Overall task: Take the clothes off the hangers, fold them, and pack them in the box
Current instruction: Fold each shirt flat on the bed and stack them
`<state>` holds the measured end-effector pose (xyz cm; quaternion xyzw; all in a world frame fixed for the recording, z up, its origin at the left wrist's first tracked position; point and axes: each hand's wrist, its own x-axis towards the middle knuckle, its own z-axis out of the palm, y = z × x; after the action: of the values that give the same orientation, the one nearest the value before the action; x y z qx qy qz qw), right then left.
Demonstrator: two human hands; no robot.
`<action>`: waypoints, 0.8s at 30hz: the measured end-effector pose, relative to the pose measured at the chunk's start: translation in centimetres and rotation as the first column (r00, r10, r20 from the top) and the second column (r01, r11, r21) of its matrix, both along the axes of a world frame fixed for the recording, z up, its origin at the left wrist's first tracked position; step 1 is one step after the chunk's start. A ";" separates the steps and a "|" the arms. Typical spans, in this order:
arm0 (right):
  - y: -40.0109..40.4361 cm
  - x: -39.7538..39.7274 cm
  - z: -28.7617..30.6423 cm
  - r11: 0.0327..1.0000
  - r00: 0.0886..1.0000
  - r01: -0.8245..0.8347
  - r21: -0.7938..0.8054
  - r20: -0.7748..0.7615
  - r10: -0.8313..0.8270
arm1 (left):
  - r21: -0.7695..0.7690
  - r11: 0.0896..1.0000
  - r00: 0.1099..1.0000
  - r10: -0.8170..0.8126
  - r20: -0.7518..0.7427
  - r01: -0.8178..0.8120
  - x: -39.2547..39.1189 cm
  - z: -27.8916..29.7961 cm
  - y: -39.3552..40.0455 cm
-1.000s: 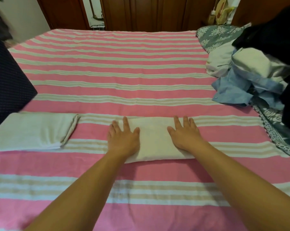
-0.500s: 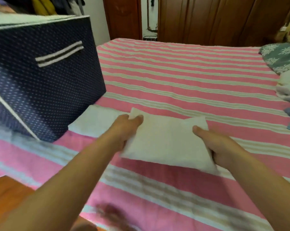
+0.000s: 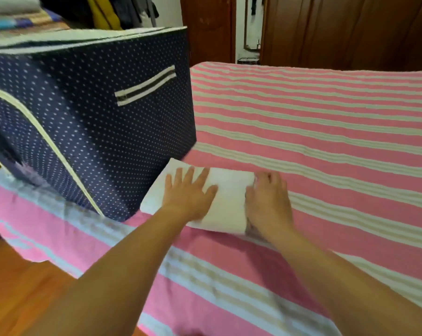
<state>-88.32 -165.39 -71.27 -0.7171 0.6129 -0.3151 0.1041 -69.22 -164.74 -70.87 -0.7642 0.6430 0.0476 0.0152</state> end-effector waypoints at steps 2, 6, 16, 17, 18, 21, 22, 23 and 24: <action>0.4 1.6 0.1 0.978 0.973 -0.201 -0.056 -0.128 0.192 | 0.010 0.999 0.998 0.043 -0.036 -0.043 0.6 -1.5 -0.2; -1.0 3.7 -2.2 0.888 0.885 -0.269 0.372 -0.269 0.381 | 0.067 0.998 0.995 0.013 -0.099 -0.007 1.3 -1.4 -1.0; 9.1 -13.5 3.8 0.876 0.862 -0.095 0.473 -0.402 0.310 | -0.045 0.997 0.994 -0.066 0.085 0.070 -9.5 3.4 3.4; 11.4 -17.4 4.4 0.897 0.885 -0.064 0.437 -0.391 0.254 | -0.140 0.963 0.972 -0.220 0.077 0.229 -13.1 4.0 4.4; 13.7 -21.6 4.9 0.907 0.909 -0.015 0.420 -0.373 0.188 | -0.210 0.915 0.937 -0.346 0.036 0.346 -16.9 4.4 5.5; 21.1 -34.3 6.2 0.880 0.935 0.200 0.432 -0.354 -0.039 | -0.239 0.844 0.791 -0.534 -0.298 0.480 -28.4 5.3 9.1; 23.4 -38.2 6.6 0.864 0.925 0.268 0.425 -0.364 -0.108 | -0.215 0.834 0.749 -0.551 -0.368 0.508 -32.0 5.1 10.0; 25.6 -41.8 6.9 0.849 0.911 0.330 0.412 -0.374 -0.173 | -0.189 0.816 0.718 -0.572 -0.395 0.546 -35.4 4.8 10.8; 27.5 -45.0 7.2 0.833 0.893 0.388 0.394 -0.384 -0.234 | -0.150 0.795 0.701 -0.593 -0.395 0.588 -38.4 4.1 11.4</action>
<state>-133.31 -137.90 -64.05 -0.6019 0.7881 -0.0531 0.1172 -107.60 -153.38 -66.74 -0.4889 0.8413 0.2005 -0.1145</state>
